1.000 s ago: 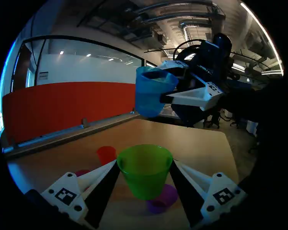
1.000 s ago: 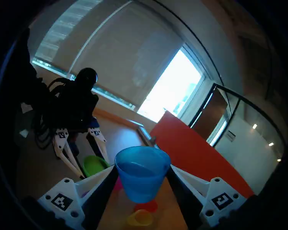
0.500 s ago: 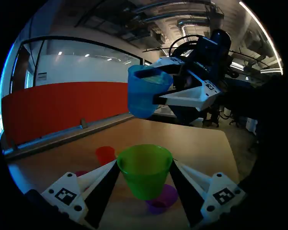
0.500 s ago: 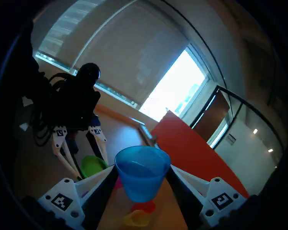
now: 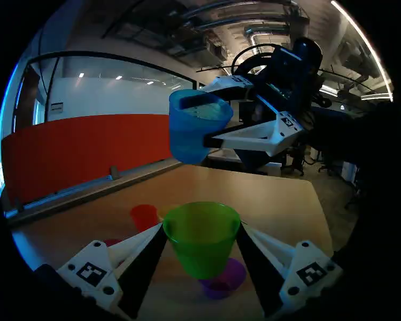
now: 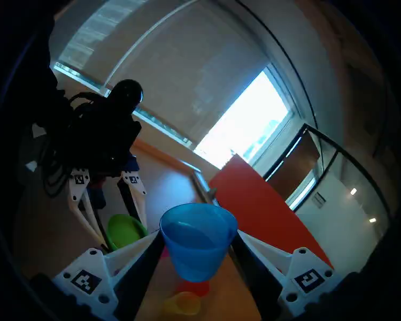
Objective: Pour water
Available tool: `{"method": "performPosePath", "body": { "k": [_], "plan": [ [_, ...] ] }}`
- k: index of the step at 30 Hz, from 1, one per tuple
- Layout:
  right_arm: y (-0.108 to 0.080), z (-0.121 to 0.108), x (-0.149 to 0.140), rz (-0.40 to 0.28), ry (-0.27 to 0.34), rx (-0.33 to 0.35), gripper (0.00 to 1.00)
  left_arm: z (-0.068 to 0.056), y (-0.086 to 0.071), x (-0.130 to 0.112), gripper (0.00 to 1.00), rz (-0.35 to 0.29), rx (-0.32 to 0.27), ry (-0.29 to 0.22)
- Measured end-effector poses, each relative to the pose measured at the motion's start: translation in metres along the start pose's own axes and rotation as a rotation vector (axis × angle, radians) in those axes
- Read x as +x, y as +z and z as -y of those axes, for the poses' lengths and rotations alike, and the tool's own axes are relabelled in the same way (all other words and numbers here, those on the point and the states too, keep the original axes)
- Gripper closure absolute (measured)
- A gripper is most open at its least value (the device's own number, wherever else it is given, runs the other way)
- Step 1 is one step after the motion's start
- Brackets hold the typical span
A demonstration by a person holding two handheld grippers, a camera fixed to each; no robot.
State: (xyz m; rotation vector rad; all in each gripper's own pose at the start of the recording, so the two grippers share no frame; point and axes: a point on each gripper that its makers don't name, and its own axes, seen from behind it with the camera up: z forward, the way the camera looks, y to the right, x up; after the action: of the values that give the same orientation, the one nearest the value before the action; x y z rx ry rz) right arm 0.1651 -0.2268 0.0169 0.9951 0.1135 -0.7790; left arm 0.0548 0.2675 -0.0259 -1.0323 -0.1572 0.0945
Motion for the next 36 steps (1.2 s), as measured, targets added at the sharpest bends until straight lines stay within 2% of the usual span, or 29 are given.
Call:
{"method": "performPosePath", "body": {
  "k": [36],
  "plan": [
    [0.0098, -0.0036, -0.0016, 0.040, -0.144, -0.007, 0.11, -0.0036, 0.0017, 0.0050, 0.13, -0.022, -0.004, 0.021]
  ]
}}
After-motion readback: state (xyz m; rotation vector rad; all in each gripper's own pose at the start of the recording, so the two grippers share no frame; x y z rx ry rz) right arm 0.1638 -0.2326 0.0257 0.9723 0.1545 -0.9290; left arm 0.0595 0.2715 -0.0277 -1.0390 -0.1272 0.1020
